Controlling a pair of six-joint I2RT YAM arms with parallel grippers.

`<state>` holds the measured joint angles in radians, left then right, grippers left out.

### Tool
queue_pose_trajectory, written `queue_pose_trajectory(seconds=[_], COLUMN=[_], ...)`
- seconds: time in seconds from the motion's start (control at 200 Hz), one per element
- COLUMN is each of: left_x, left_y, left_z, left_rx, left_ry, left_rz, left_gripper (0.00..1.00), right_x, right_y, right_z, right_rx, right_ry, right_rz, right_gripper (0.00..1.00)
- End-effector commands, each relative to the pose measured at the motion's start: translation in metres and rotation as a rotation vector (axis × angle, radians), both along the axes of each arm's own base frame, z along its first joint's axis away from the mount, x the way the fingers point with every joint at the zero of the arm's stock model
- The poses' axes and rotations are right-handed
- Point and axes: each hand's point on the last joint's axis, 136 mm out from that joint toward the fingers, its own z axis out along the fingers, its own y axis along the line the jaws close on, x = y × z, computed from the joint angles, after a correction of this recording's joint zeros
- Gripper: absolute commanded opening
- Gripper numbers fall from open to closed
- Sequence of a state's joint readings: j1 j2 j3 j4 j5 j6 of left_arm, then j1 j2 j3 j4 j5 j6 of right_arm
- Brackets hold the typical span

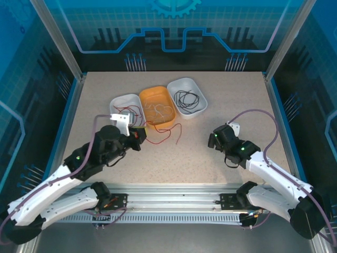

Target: Untangle the cables

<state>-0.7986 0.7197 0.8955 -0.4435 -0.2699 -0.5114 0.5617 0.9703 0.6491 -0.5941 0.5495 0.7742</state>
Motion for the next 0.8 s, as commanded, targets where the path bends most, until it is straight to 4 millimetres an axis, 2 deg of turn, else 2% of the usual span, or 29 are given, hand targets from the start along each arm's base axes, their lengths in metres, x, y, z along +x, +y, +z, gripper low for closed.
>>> queue_pose_trajectory(seconds=[0.0,0.195,0.355,0.6,0.79], left_x=[-0.003,0.006,0.016,0.042,0.069], left_y=[0.025,0.061,0.084,0.115,0.138], left_z=[0.034,0.062,0.077,0.079,0.065], left_rx=[0.034,0.133,0.228,0.354,0.422], left_ry=[-0.094,-0.179,-0.223,-0.228,-0.175], left_rz=[0.054,0.205,0.325,0.489,0.576], left_gripper=[0.0,0.0,0.0,0.0,0.0], right_x=[0.005,0.005,0.004,0.004,0.004], right_y=[-0.004,-0.003,-0.003,-0.001,0.0], right_z=[0.008,0.006,0.003,-0.001,-0.003], right_rx=[-0.005,0.002,0.0,0.006,0.009], right_ry=[-0.022,-0.019,-0.014,-0.004,0.004], right_rz=[-0.024,-0.022,-0.019,-0.011,-0.008], right_gripper=[1.0,1.0,1.0,1.0,1.0])
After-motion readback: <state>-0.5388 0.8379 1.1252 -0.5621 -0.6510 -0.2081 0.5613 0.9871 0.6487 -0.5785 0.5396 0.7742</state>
